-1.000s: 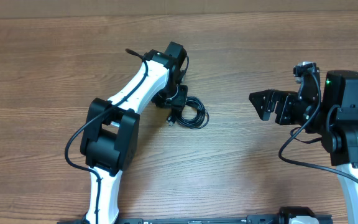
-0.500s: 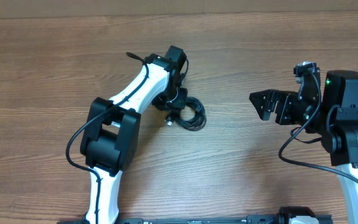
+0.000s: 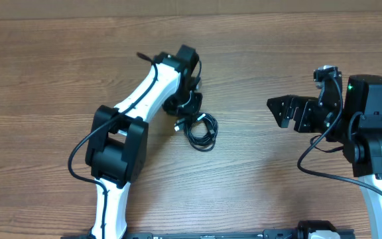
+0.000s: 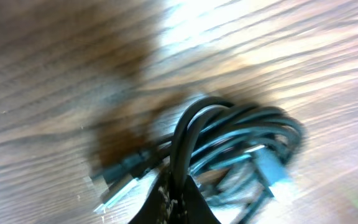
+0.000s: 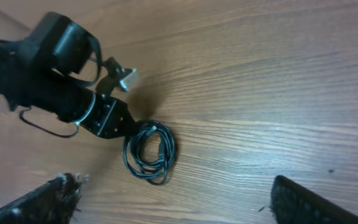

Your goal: Untangle cables

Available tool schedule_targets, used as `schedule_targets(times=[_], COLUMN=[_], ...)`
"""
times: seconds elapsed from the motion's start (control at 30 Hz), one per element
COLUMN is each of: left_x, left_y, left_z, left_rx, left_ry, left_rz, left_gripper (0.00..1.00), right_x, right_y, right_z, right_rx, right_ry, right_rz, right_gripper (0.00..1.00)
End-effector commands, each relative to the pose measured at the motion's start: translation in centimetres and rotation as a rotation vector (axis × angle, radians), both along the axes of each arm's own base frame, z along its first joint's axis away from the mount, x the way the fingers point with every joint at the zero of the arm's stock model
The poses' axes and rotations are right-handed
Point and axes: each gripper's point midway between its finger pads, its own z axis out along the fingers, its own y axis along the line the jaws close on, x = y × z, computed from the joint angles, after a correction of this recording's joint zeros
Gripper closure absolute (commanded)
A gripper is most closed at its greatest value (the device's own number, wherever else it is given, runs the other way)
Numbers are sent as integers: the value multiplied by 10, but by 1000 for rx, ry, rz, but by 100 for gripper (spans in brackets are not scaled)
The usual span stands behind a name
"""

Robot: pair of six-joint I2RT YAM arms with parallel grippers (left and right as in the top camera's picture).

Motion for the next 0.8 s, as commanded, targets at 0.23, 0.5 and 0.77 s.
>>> schedule_targets(times=[0.23,0.5,0.77], left_x=[23,-1,-20], left_y=[-52,-50,-53], left_z=[191,257,285], left_rx=[-427,-589,-681], left_ry=[-273,-332,-329], left_rz=[-70,-98,-126], left_gripper=[96,96,96], right_x=[15,11,-12], right_y=[2,45,94], right_z=[8,43,46], right_rx=[0,135,71], right_ry=[-38,-208,-371], right_rz=[8,300,655], right_gripper=[64,0,0])
